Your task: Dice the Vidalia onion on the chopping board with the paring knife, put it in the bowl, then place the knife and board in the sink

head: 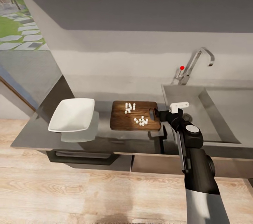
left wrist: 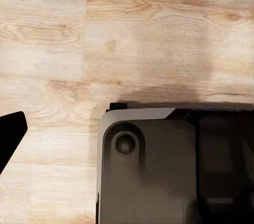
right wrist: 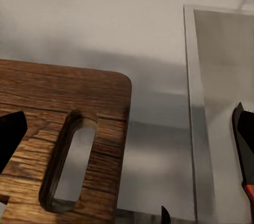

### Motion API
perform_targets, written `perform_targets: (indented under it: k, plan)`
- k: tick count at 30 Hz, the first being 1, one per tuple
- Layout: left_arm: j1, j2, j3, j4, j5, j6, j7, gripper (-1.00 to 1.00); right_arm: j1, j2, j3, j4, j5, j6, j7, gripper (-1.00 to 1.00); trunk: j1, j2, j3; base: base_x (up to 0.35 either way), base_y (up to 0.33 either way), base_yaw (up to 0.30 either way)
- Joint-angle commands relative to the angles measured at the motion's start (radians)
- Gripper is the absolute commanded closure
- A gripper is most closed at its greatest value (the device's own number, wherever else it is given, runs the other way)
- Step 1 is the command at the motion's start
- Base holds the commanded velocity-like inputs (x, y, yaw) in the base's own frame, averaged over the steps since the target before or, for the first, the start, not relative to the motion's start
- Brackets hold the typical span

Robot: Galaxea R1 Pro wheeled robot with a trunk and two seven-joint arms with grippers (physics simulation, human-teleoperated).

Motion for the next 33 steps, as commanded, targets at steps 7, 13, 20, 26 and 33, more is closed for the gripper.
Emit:
perform_targets:
  k: [7, 13, 20, 26, 33]
  plan:
    - [0.000, 0.000, 0.002, 0.001, 0.007, -0.001, -0.007, -1.00, -0.001, 0.001, -0.003, 0.001, 0.011, 0.004, 0.010, -1.00, 0.001, -0.002, -0.013, 0.059, 0.000, 0.000]
    - [0.000, -0.016, 0.002, 0.016, 0.004, -0.002, -0.007, -1.00, -0.001, 0.001, -0.003, 0.017, 0.010, 0.003, 0.010, -1.00, 0.001, -0.002, -0.023, 0.025, 0.000, 0.000]
    - [0.000, -0.019, 0.002, 0.018, 0.004, -0.002, -0.007, -1.00, -0.001, 0.001, -0.004, 0.021, 0.010, 0.003, 0.010, -1.00, 0.001, -0.002, -0.034, 0.001, 0.000, 0.000]
    - [0.000, -0.019, 0.002, 0.018, 0.004, -0.002, -0.007, -1.00, -0.001, 0.001, -0.004, 0.022, 0.010, 0.003, 0.010, -1.00, 0.001, -0.002, -0.044, 0.084, 0.000, 0.000]
    - [0.000, -0.019, 0.002, 0.019, 0.004, -0.002, -0.007, -1.00, -0.001, 0.001, -0.004, 0.022, 0.010, 0.002, 0.010, -1.00, 0.001, -0.002, -0.055, 0.036, 0.000, 0.000]
